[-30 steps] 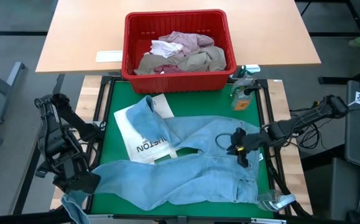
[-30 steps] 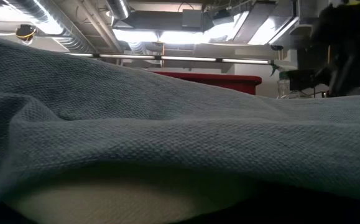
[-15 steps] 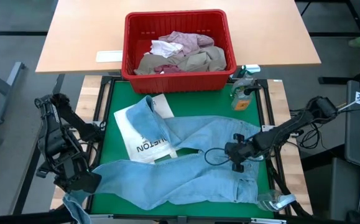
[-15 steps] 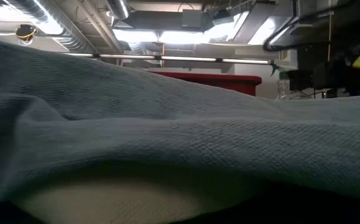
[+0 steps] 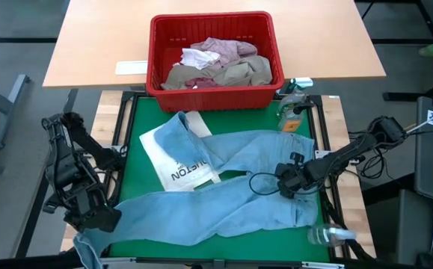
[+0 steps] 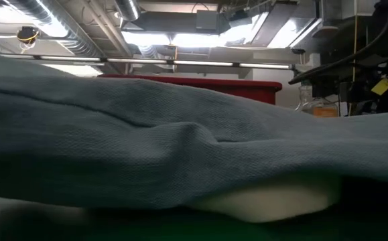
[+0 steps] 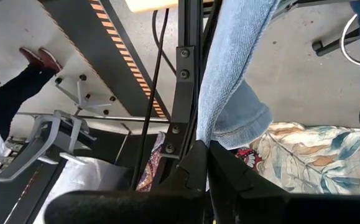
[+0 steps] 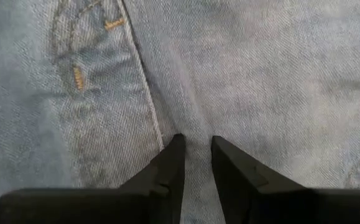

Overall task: Fold laundry
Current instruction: Fold the light blue pants

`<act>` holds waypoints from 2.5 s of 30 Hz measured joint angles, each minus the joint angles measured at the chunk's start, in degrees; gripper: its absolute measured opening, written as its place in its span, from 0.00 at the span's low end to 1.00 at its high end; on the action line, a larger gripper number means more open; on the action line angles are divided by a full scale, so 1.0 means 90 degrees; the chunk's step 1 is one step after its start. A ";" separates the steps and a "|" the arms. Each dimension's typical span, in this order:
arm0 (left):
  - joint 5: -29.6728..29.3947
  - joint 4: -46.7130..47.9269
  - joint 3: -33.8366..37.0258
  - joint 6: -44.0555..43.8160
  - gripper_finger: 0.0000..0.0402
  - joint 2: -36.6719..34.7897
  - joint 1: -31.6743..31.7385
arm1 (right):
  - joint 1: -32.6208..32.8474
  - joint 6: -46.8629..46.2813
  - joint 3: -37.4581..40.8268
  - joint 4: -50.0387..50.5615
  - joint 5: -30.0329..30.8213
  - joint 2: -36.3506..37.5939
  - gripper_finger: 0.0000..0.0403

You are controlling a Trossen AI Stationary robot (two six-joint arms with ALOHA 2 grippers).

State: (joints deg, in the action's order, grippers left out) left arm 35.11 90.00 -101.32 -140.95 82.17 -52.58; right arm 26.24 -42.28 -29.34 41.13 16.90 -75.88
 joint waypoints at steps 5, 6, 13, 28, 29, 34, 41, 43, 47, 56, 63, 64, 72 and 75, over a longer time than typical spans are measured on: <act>-0.0515 -0.0022 0.0000 -0.0013 0.00 0.0000 0.0225 | -0.0002 0.0028 -0.0177 0.0088 -0.0060 0.0026 0.20; -0.0795 -0.0069 0.0000 0.0063 0.00 0.0000 0.0308 | -0.0003 0.0062 -0.0262 0.0141 -0.0115 0.0039 0.20; -0.2762 -0.0648 0.0000 0.0854 0.00 0.0005 0.0843 | 0.0000 0.0387 -0.1043 0.0547 -0.0209 0.0133 0.20; -0.3940 -0.2369 0.0000 0.1926 0.00 0.0525 0.1923 | 0.0008 0.1236 -0.2325 0.0392 -0.0505 0.0138 0.20; -0.3855 -0.2493 0.0000 0.2132 0.00 0.0577 0.1990 | 0.0008 0.1234 -0.2374 0.0204 -0.0505 0.0138 0.20; -0.3816 -0.3041 0.0000 0.3053 0.00 0.0835 0.2263 | 0.0005 0.1233 -0.2409 -0.1398 -0.0780 0.0138 0.20; -0.3806 -0.3135 0.0000 0.3844 0.00 0.1092 0.2561 | 0.0005 0.1229 -0.2409 -0.2885 -0.1369 0.0121 0.21; -0.3771 -0.3145 0.0000 0.4058 0.00 0.1156 0.2635 | 0.0005 0.1231 -0.2409 -0.3013 -0.1486 0.0121 0.22; -0.3716 -0.3170 0.0000 0.4405 0.00 0.1263 0.2714 | -0.0002 0.1232 -0.2409 -0.3260 -0.2037 0.0121 0.27; -0.4042 -0.3521 0.0000 0.4854 0.00 0.1297 0.2767 | 0.0000 0.1232 -0.2409 -0.4274 -0.2071 0.0041 0.53; -0.4519 -0.3555 0.0000 0.4899 0.00 0.1297 0.2771 | 0.0000 0.1293 -0.2409 -0.6020 -0.1991 -0.0578 0.63; -0.4522 -0.3555 0.0000 0.4899 0.00 0.1297 0.2771 | -0.0002 0.1408 -0.2409 -0.6220 -0.1976 -0.0675 0.64; -0.4537 -0.3556 0.0000 0.4907 0.00 0.1297 0.2772 | 0.0000 0.1844 -0.2409 -0.7167 -0.1787 -0.1390 0.64; -0.4598 -0.3558 0.0000 0.4914 0.00 0.1297 0.2784 | -0.0002 0.2037 -0.2409 -0.7536 -0.1763 -0.1714 0.64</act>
State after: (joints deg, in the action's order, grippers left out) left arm -6.27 57.98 -101.32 -96.73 93.84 -27.52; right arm 26.22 -23.95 -51.03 -26.69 1.04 -91.30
